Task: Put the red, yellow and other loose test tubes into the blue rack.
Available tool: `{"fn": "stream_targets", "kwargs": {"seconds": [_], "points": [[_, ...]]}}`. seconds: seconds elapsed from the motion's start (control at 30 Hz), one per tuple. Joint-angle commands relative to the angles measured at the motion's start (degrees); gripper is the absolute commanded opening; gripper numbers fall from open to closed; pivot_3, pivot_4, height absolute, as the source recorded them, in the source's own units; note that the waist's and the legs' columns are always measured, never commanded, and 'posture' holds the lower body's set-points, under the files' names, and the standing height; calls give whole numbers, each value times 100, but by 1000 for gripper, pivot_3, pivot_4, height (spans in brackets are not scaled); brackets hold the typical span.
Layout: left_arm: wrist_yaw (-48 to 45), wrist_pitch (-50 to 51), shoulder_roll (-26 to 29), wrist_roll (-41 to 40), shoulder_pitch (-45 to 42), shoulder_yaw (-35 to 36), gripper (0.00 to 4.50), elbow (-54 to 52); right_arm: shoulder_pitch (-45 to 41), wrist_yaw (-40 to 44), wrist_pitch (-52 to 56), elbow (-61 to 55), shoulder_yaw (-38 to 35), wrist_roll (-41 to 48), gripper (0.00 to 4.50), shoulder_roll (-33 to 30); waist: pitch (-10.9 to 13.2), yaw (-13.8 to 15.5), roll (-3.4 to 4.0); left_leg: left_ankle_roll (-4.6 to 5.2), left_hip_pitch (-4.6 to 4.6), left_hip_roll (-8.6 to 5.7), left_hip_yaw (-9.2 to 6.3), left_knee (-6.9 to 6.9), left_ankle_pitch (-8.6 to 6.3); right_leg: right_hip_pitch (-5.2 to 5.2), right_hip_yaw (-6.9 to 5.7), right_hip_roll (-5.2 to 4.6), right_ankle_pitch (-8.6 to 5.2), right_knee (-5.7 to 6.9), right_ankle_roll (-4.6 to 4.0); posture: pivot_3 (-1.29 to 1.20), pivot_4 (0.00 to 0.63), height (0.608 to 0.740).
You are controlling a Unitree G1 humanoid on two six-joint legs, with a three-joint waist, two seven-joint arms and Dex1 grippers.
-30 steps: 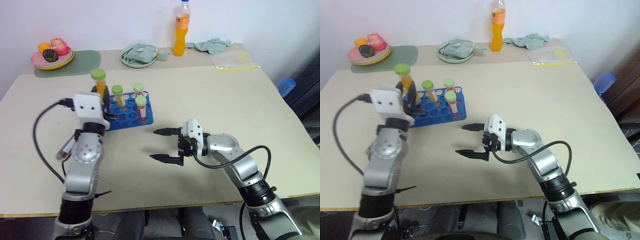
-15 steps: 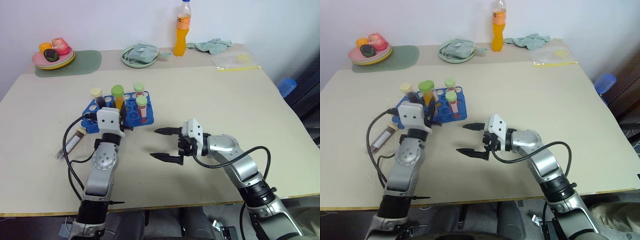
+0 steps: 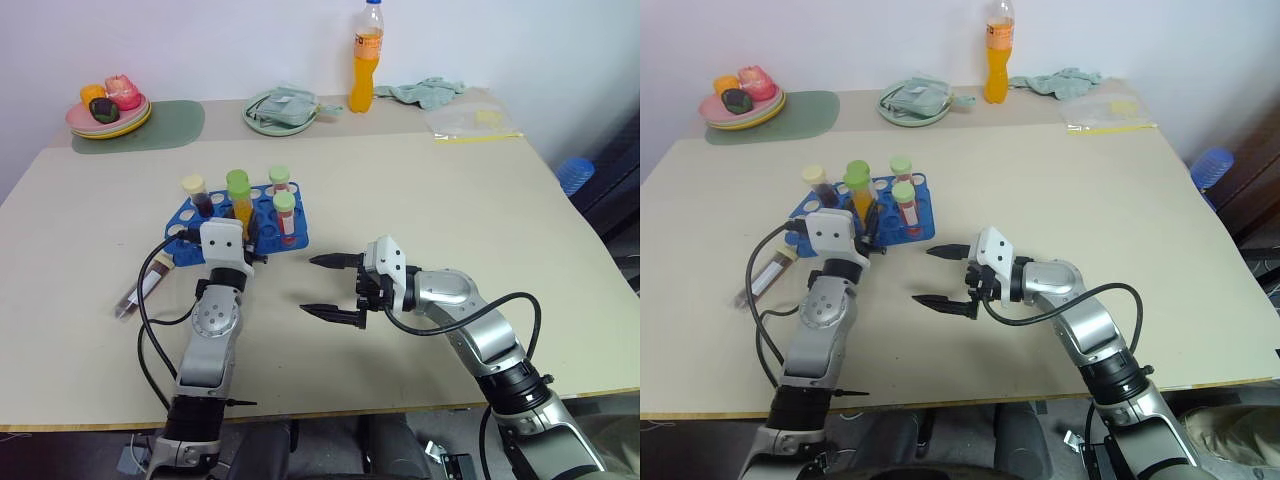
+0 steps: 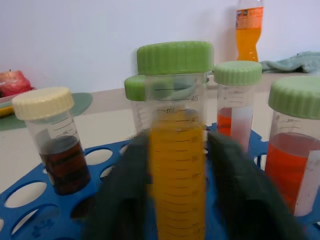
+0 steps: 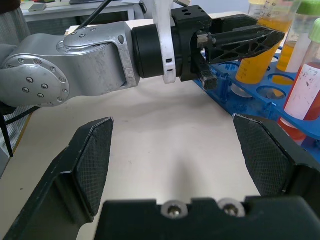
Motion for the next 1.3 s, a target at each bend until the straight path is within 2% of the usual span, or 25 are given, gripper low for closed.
{"fn": "stream_targets", "kwargs": {"seconds": [0.03, 0.07, 0.17, 0.27, 0.37, 0.4, 0.43, 0.53, 0.6, 0.7, 0.8, 0.87, 0.93, 1.07, 1.23, 1.3], "points": [[-72, -178, 50, -98, 116, 152, 3661, -492, -20, -42, -91, -155, -69, 3, 4236, 37, 0, -5, 0, 0, 0, 0, 0, 0, 0, -1, 0, 0, 0, 0, 0, 0, 150, 740], [-129, -128, 83, -228, 162, 252, 4089, -707, -23, -49, -95, -159, -73, 1, 4236, 31, 0, -15, 0, 0, 0, 1, 0, 0, 0, -2, 0, 0, 0, 1, 0, 0, 150, 740], [-345, 251, 265, -791, 281, 647, 4089, -1498, -25, -58, -98, -166, -90, 3, 4236, 8, 0, -25, 0, 0, 0, 6, -3, -3, 0, -5, 1, 6, 0, 2, -1, 0, 150, 740], [-592, 1080, 870, -1638, 166, 1410, 4089, -2355, -12, -65, -73, -178, -104, 28, 4236, 2, 0, -22, 0, 0, 0, 8, -7, -2, 0, -4, 2, 7, 0, 2, -1, 0, 150, 740], [-917, 2270, 1784, -2656, 46, 2222, 4089, -2688, -2, -45, -69, -168, -96, 38, 4236, -4, 0, -25, 1, 0, 0, 9, -10, -2, 0, -4, 1, 10, -1, 3, -1, 0, 150, 740], [-1027, 2785, 2175, -2884, 77, 2452, 4307, -2697, -15, -34, -85, -152, -96, 31, 4236, -9, 0, -28, 2, 0, 1, 9, -11, -2, 0, -4, 2, 10, -1, 2, -1, 0, 150, 740], [-1171, 3461, 2667, -3082, 164, 2678, 4307, -2653, -39, -18, -100, -127, -106, 27, 4236, -17, 0, -33, -1, 0, 2, 9, -12, -2, 0, -3, 3, 9, -1, 1, -1, 0, 150, 740], [-1699, 4831, 4109, -3113, 535, 2994, 4307, -2406, -103, 75, -79, -85, -134, 64, 4236, -65, 3, -59, 0, 2, 5, 8, -12, -6, -1, -3, 5, 12, -2, 4, -1, 0, 150, 740], [-2021, 5568, 4768, -3293, 631, 2978, 4307, -2203, -126, 158, -60, -76, -100, 65, 4236, -96, 6, -59, 8, 2, 7, 10, -5, -9, -1, -2, 5, 18, -2, 3, -1, 0, 150, 740], [-2354, 6658, 5511, -3506, 396, 2683, 4307, -1788, -136, 285, -115, -60, -46, 21, 4236, -139, 7, -38, 5, 2, 7, 11, -7, -9, -1, 0, -1, 18, -3, 3, -2, 0, 150, 740], [-2931, 7805, 6278, -3823, -2, 2054, 4307, -1248, -155, 321, -110, -59, -56, 17, 4236, -130, 7, -45, 4, 2, 7, 11, -7, -11, -1, 0, -2, 17, -2, 1, -2, 0, 150, 740], [-3159, 8063, 6487, -3896, -206, 1788, 4307, -1045, -166, 323, -102, -60, -52, 15, 4236, -119, 9, -60, 7, 2, 6, 11, -5, -13, -1, -2, -1, 17, -2, 3, -2, 0, 150, 740], [-3356, 8143, 6652, -3717, -674, 1064, 4307, -599, -166, 326, -95, -86, -12, 10, 4236, -91, 10, -59, 9, 1, 8, 13, -8, -18, -1, -8, 2, 17, -3, 5, -2, 0, 150, 740], [-3817, 7868, 6562, -3055, -1710, -577, 4307, 469, -126, 246, -125, -116, 15, -26, 4236, -28, 9, -52, 9, -3, 6, 12, -1, -18, 1, -8, 1, 19, -2, 6, -3, 0, 150, 740], [-4353, 7637, 6204, -2612, -2486, -1515, 4307, 1316, 13, 93, -98, -236, 16, -56, 4236, 17, 9, -50, 6, -3, 1, 12, 3, -17, 1, -15, 4, 19, -2, 8, -3, 0, 150, 740], [-4500, 7509, 6139, -2390, -2659, -1747, 3768, 1591, 37, 23, -77, -280, 7, -60, 4236, 45, 9, -52, 6, -3, -1, 12, 4, -14, 2, -14, 4, 19, -2, 7, -2, 0, 150, 740]]}}
